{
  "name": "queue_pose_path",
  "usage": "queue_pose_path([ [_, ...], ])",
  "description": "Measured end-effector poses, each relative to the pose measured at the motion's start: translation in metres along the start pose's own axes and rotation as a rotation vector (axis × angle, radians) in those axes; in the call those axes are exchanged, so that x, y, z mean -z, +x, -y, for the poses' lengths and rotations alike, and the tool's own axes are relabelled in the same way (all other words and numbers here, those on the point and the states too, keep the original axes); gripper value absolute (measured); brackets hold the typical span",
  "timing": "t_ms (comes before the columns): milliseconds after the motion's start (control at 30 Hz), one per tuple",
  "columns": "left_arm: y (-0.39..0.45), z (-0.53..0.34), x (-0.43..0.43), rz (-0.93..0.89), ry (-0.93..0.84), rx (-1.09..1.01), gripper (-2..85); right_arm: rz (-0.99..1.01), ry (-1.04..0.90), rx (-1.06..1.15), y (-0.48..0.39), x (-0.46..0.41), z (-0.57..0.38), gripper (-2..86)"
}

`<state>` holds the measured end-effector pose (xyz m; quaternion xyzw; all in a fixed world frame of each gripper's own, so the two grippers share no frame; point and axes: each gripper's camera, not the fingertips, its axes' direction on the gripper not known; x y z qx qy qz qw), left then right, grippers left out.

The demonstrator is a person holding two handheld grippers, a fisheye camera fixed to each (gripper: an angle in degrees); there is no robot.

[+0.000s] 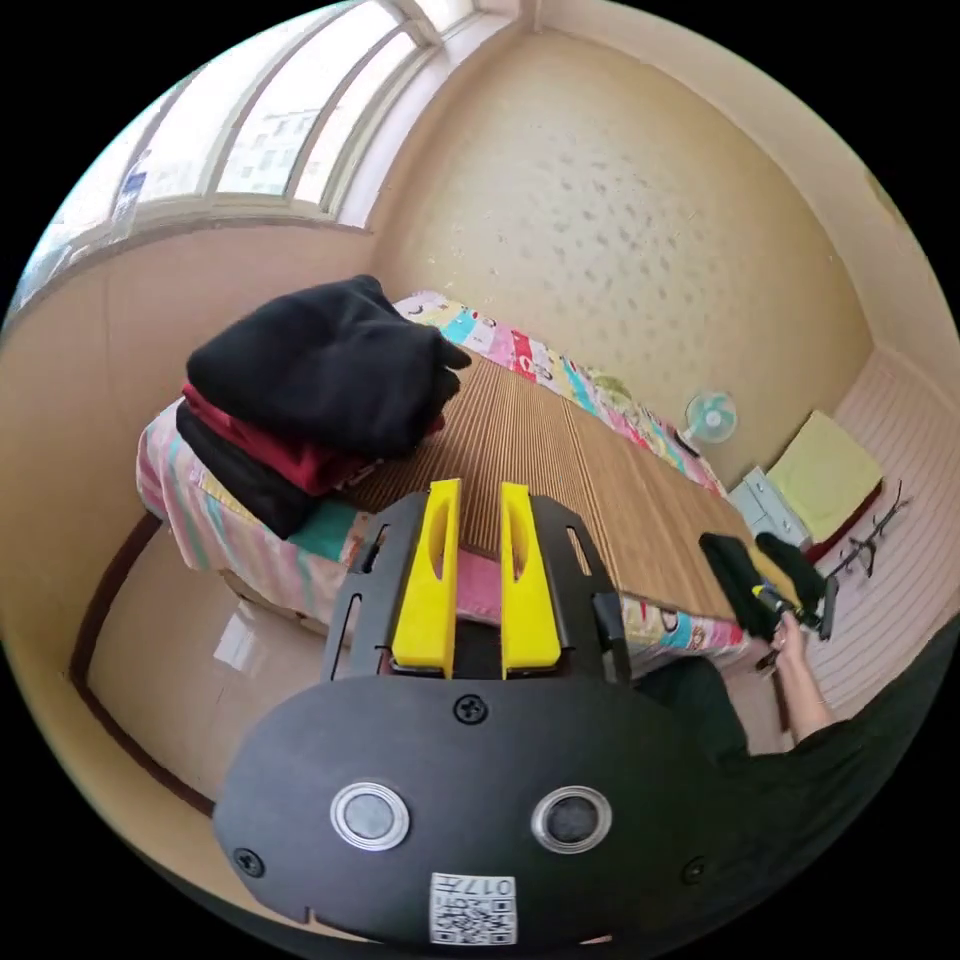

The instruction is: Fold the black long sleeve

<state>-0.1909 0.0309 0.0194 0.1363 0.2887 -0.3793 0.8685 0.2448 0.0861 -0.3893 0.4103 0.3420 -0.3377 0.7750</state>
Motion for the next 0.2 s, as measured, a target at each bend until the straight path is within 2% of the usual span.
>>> queue_pose_path([
  [67,0.049,-0.012,-0.041,0.121,-0.201,-0.167,1.8,-0.104,0.058,-0.031,0.02,0.015,-0.018,5.1],
  [133,0.085,-0.017,-0.062,0.184,-0.278,-0.267,0.1,-0.118,0.084,-0.079,0.042,0.024,-0.025,5.2],
  [200,0.119,-0.021,-0.07,0.213,-0.263,-0.339,-0.5,-0.097,0.101,-0.143,0.073,0.029,-0.026,6.7],
])
